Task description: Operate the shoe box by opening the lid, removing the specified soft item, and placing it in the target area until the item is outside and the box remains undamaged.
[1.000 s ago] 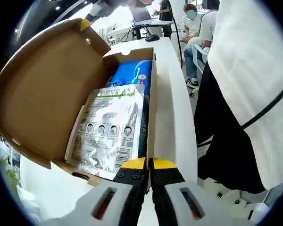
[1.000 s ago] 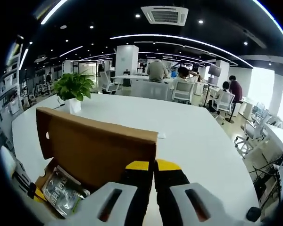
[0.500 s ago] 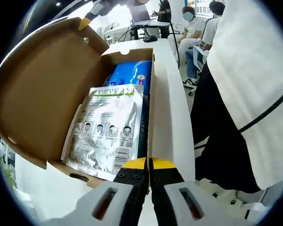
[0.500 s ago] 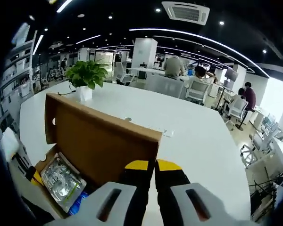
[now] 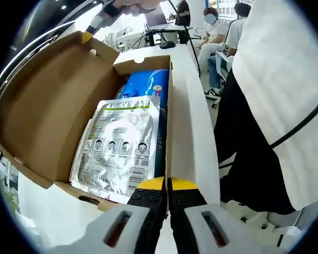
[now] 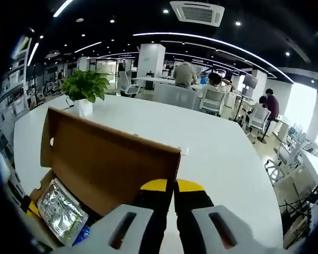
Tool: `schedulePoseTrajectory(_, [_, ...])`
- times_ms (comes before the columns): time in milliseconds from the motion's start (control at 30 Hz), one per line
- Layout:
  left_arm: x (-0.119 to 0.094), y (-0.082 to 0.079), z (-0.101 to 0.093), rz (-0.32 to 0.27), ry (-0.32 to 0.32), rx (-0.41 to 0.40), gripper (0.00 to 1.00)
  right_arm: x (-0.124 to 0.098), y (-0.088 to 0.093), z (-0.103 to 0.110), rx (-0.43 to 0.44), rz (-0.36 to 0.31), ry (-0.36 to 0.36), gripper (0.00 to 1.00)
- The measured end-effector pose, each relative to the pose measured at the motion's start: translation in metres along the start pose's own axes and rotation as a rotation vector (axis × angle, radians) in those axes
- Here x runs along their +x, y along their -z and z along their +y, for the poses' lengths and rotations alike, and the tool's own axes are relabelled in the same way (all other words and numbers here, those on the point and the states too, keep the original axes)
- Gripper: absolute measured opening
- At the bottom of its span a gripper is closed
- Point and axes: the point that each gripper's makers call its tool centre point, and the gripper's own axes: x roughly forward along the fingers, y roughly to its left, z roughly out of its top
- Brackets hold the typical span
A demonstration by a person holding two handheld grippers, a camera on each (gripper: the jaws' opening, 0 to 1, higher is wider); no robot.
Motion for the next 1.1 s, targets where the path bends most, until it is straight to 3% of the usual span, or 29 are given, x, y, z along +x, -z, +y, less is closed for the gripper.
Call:
schedulePoseTrajectory(67, [0.0,0.0,0.0,-0.001,-0.006,0.001,0.01,-0.001,0.0,0.001,-0.032,0.001,-0.002,0.02])
schedulePoseTrajectory(300, [0.001,0.001,0.001,-0.001,-0.013,0.0,0.01,0.003,0.001,0.0,0.0,0.007,-0.008,0.02])
schedulePoseTrajectory(600, [0.001,0.002,0.001,0.003,-0.02,0.0,0.01,0.022,0.003,-0.001,-0.021,0.05,-0.045,0.02])
schedulePoseTrajectory(1100, [0.002,0.003,0.002,0.013,-0.032,-0.015,0.01,0.059,0.016,-0.003,0.064,0.136,-0.069,0.02])
